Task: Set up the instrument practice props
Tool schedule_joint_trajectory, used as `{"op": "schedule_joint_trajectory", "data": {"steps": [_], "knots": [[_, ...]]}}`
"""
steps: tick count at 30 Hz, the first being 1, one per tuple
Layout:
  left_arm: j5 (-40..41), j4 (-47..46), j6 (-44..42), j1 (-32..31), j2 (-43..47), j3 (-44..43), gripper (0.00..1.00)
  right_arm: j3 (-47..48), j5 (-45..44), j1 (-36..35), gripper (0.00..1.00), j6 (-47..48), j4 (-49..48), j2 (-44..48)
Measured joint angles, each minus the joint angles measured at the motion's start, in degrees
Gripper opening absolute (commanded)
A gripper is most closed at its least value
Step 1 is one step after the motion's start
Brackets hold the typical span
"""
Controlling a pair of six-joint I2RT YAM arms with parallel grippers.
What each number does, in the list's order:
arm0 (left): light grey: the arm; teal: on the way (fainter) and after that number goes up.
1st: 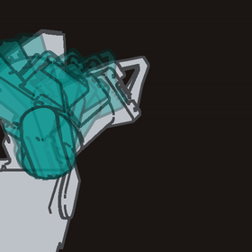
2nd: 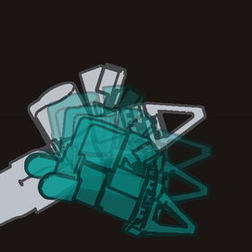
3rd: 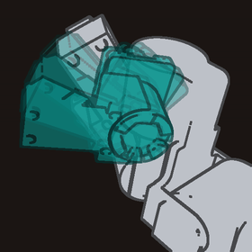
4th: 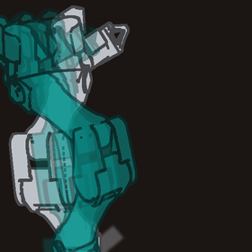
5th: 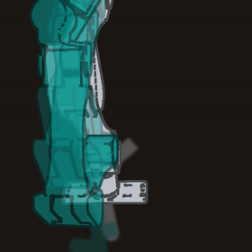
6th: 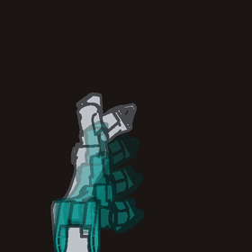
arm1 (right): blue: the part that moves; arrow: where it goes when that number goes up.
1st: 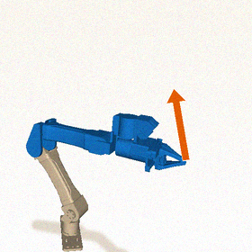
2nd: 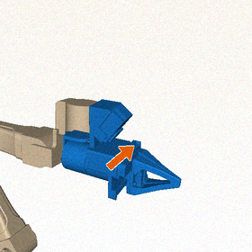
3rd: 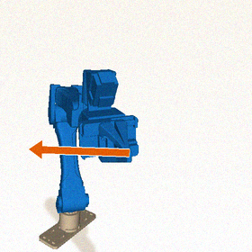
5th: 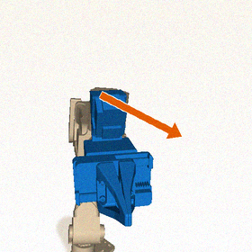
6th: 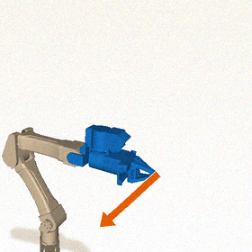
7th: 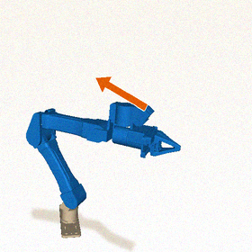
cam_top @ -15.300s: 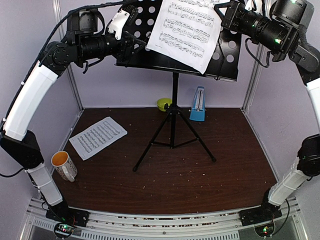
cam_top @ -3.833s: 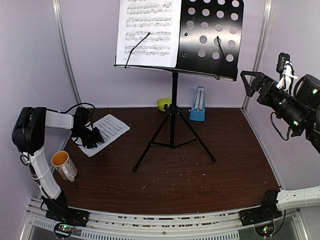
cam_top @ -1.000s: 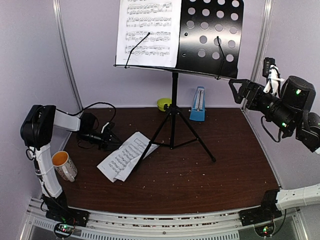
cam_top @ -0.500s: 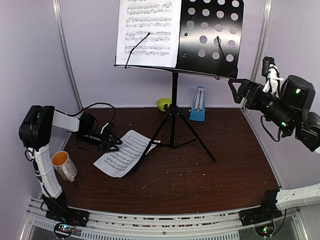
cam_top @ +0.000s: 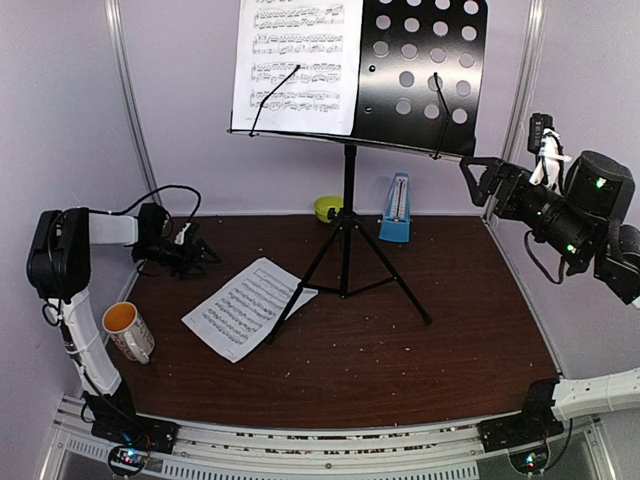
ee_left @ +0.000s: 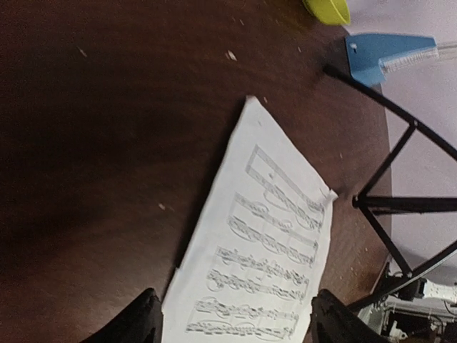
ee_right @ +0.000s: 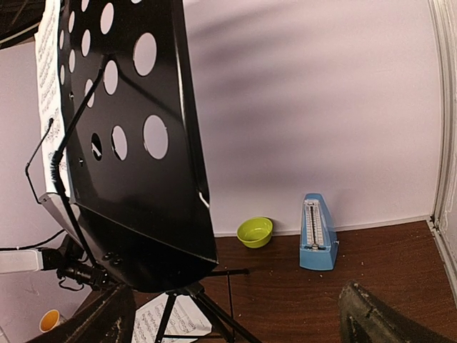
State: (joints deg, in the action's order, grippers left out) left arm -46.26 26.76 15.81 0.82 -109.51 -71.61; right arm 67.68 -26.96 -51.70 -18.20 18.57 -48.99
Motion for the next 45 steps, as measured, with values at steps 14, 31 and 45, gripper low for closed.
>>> {"op": "schedule_joint_trajectory", "data": {"steps": [14, 31, 45], "knots": [[2.9, 14.4, -10.6, -3.6, -10.8, -9.0, 0.67, 0.0, 0.0, 0.1, 1.00, 0.0, 0.3, 1.0], [-10.7, 15.2, -14.1, -16.5, -12.4, -7.0, 0.71, 0.0, 0.0, 0.1, 1.00, 0.0, 0.5, 1.2], [-17.6, 2.1, -7.5, -19.4, -7.5, 3.7, 0.71, 0.0, 0.0, 0.1, 1.00, 0.0, 0.5, 2.7]]}}
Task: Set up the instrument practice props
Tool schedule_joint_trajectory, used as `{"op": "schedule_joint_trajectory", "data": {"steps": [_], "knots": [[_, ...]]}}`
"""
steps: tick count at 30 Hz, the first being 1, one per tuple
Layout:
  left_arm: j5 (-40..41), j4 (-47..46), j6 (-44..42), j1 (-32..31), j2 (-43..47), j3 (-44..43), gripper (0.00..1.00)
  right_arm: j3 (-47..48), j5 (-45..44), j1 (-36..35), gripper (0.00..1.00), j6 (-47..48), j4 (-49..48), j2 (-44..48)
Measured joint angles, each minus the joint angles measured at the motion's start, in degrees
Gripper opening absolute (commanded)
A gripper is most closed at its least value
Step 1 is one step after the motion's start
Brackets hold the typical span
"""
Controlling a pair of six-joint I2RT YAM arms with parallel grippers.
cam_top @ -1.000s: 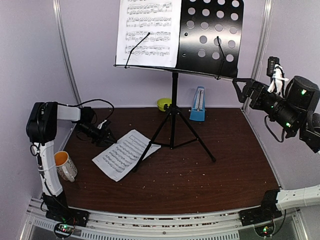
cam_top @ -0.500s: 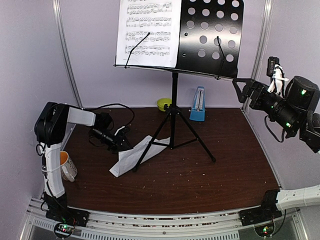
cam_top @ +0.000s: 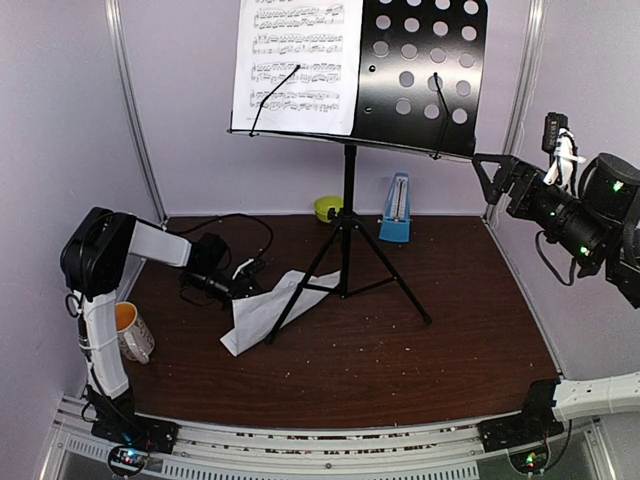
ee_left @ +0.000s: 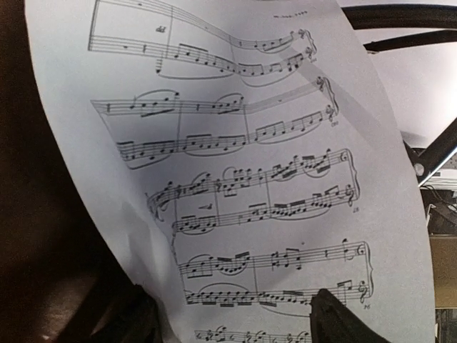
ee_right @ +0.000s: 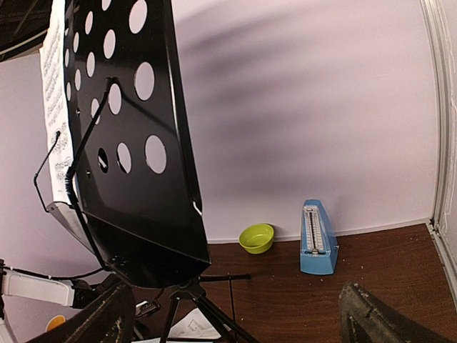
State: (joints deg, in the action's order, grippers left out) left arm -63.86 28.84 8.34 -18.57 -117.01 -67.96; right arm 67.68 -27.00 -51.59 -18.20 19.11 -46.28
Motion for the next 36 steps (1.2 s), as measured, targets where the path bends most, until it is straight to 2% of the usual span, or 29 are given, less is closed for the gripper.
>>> {"op": "schedule_joint_trajectory", "data": {"steps": [2, 6, 11, 21, 36], "knots": [[-0.7, -2.6, 1.3, -0.8, 1.1, 1.8, 0.61, 0.0, 0.0, 0.0, 1.00, 0.0, 0.0, -0.1], [-1.5, -4.9, 3.3, -1.2, 2.9, 4.8, 0.52, 0.0, 0.0, 0.0, 1.00, 0.0, 0.0, 0.0], [-0.8, -6.5, 4.5, -1.1, 3.5, 5.8, 0.31, 0.0, 0.0, 0.0, 1.00, 0.0, 0.0, 0.0], [7.3, -7.8, 7.3, 1.8, 13.0, 7.9, 0.00, 0.0, 0.0, 0.0, 1.00, 0.0, 0.0, 0.0], [21.0, 3.6, 3.0, 2.6, 31.3, 7.2, 0.00, 0.3, 3.4, 0.1, 1.00, 1.6, -0.2, -0.2]]}}
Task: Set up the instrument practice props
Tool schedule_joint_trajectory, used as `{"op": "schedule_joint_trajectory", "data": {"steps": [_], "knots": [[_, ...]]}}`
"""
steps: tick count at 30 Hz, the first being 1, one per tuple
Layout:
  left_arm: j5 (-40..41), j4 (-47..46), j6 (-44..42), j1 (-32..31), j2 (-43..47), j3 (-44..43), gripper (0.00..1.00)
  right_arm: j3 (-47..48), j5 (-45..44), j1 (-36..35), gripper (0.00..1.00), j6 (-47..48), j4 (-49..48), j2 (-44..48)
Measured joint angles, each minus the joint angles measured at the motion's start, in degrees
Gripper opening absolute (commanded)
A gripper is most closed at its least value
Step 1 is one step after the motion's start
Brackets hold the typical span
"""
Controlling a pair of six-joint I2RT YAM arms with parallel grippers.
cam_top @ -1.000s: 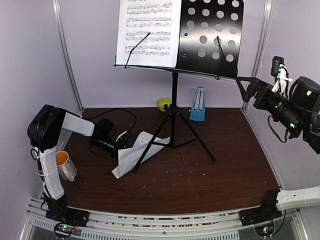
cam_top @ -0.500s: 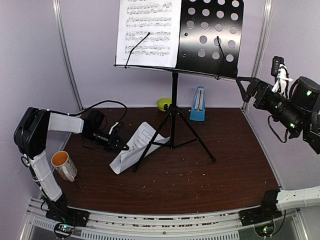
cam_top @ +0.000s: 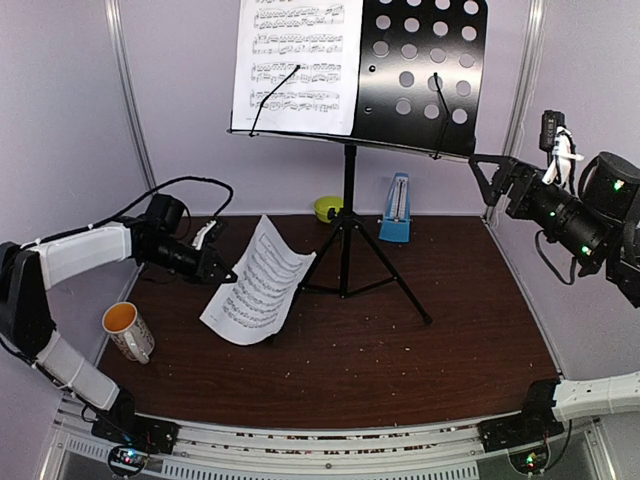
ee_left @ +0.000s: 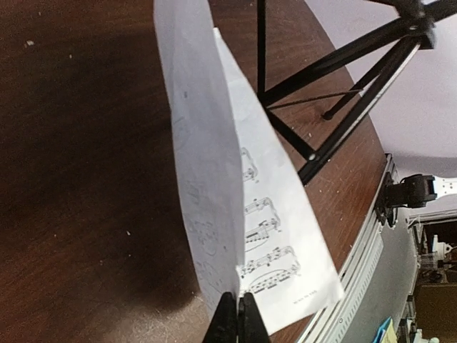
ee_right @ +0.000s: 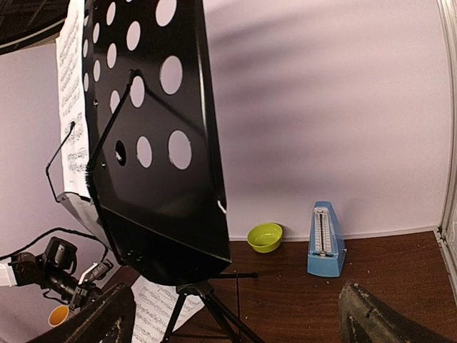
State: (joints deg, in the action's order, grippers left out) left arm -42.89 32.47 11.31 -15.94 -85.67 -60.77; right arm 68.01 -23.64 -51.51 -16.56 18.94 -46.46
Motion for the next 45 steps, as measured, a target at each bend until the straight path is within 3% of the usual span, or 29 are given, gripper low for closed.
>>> {"op": "schedule_joint_trajectory", "data": {"steps": [12, 24, 28, 33, 40, 45], "knots": [[-1.0, 13.1, -3.5, -0.8, 23.2, 0.0, 0.00, 0.0, 15.9, 0.0, 0.95, 5.1, -0.2, -0.3], [-10.1, 22.6, 2.9, -10.3, 36.5, 3.7, 0.00, -0.4, 30.1, -6.1, 0.88, 9.9, 5.4, -2.4], [-11.8, 23.1, 5.9, -17.1, 34.6, 2.9, 0.00, 0.5, 31.3, -10.1, 0.85, 13.5, 9.2, -5.1], [-12.8, 23.3, 7.3, -25.6, 26.0, -1.2, 0.00, 4.1, 31.3, -15.5, 0.81, 18.4, 13.0, -9.3], [-12.8, 26.2, 5.2, -32.6, 12.5, -13.4, 0.00, 11.8, 30.0, -22.7, 0.71, 25.7, 18.1, -17.4], [-12.8, 28.1, 4.0, -35.1, 6.1, -17.6, 0.00, 16.0, 28.0, -27.5, 0.66, 30.5, 23.3, -23.1]]}}
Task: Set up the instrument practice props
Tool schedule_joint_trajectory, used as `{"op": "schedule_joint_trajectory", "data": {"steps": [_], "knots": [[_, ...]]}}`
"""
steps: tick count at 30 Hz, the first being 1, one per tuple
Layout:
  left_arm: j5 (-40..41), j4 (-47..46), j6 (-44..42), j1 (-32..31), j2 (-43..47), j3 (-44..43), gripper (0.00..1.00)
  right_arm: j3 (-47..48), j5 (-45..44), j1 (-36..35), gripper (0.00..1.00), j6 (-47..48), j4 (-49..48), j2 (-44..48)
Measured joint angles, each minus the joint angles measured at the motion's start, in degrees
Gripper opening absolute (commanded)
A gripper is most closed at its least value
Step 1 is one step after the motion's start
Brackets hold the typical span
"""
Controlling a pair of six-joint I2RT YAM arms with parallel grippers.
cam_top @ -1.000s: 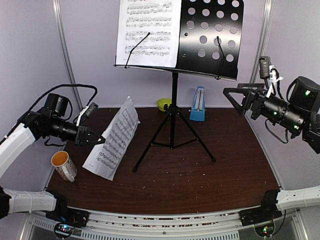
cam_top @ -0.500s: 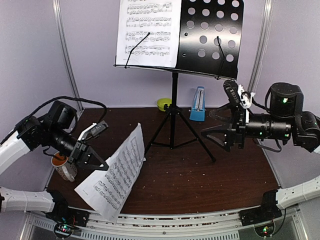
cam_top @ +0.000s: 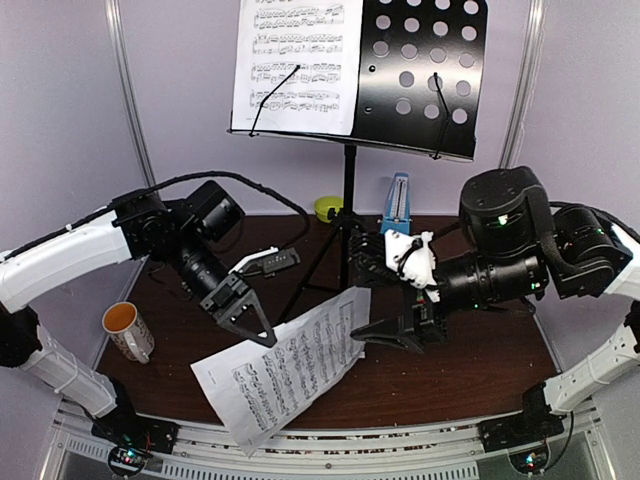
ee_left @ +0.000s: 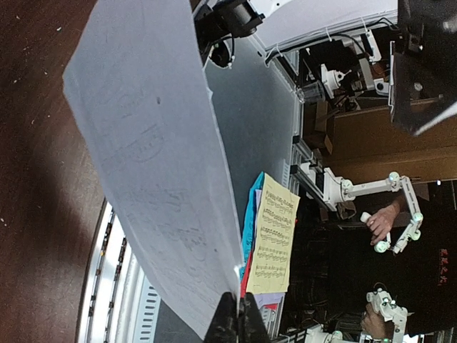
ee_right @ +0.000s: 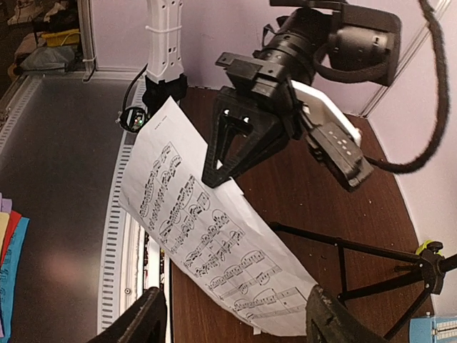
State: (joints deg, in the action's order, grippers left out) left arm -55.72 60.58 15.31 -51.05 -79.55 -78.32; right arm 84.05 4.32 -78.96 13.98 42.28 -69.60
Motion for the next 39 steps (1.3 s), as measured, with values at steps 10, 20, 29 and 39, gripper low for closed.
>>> {"op": "schedule_joint_trajectory", "data": {"steps": [10, 20, 29, 39], "knots": [[0.0, 1.3, -0.3, -1.9, -4.4, -5.1, 0.00, 8.4, -3.1, -3.6, 0.64, 7.4, 6.5, -9.9], [1.2, 3.7, -1.6, -3.8, -7.0, -8.7, 0.00, 16.9, -3.7, -3.6, 0.63, 12.7, 12.5, -19.7], [3.1, 5.1, -2.7, -5.4, -8.1, -10.5, 0.00, 20.3, -3.7, -3.6, 0.66, 14.9, 16.2, -25.0], [5.8, 7.5, -3.4, -6.4, -8.8, -12.2, 0.00, 20.3, -4.2, -3.6, 0.59, 16.1, 18.0, -25.6]]}}
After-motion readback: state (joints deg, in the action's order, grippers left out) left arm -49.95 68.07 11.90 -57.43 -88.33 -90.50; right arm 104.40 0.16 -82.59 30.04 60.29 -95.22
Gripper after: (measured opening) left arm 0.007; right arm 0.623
